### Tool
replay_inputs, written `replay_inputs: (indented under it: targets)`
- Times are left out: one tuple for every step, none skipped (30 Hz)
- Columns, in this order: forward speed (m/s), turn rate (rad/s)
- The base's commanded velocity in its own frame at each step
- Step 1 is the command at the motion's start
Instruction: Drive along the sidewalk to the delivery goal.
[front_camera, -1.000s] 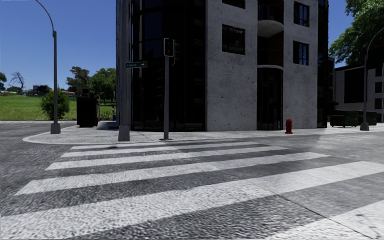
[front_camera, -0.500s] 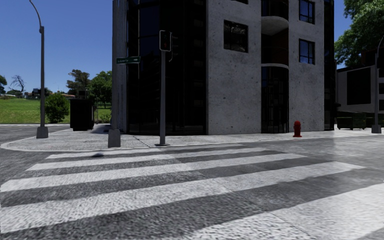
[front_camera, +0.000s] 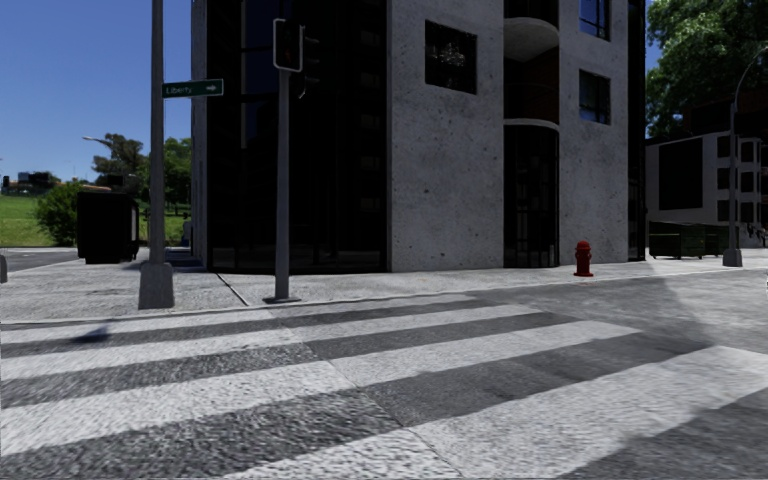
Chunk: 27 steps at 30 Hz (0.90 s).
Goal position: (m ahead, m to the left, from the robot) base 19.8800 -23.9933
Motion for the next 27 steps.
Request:
replay_inputs:
  targets:
    - [1.99, -0.30]
    - [1.99, -0.30]
    - [1.99, -0.19]
    - [1.99, -0.04]
    - [1.99, -0.04]
    - [1.99, 0.00]
    - [1.99, 0.00]
    - [1.99, 0.00]
    - [1.99, 0.00]
    - [1.99, 0.00]
    - [1.99, 0.00]
    - [1.99, 0.00]
    - [1.99, 0.00]
    - [1.99, 0.00]
    - [1.99, 0.00]
    - [1.99, 0.00]
    - [1.99, 0.00]
    - [1.99, 0.00]
    - [1.99, 0.00]
    - [1.99, 0.00]
    - [1.99, 0.00]
    - [1.99, 0.00]
    - [1.99, 0.00]
    - [1.99, 0.00]
    - [1.99, 0.00]
    - [1.99, 0.00]
    - [1.99, 0.00]
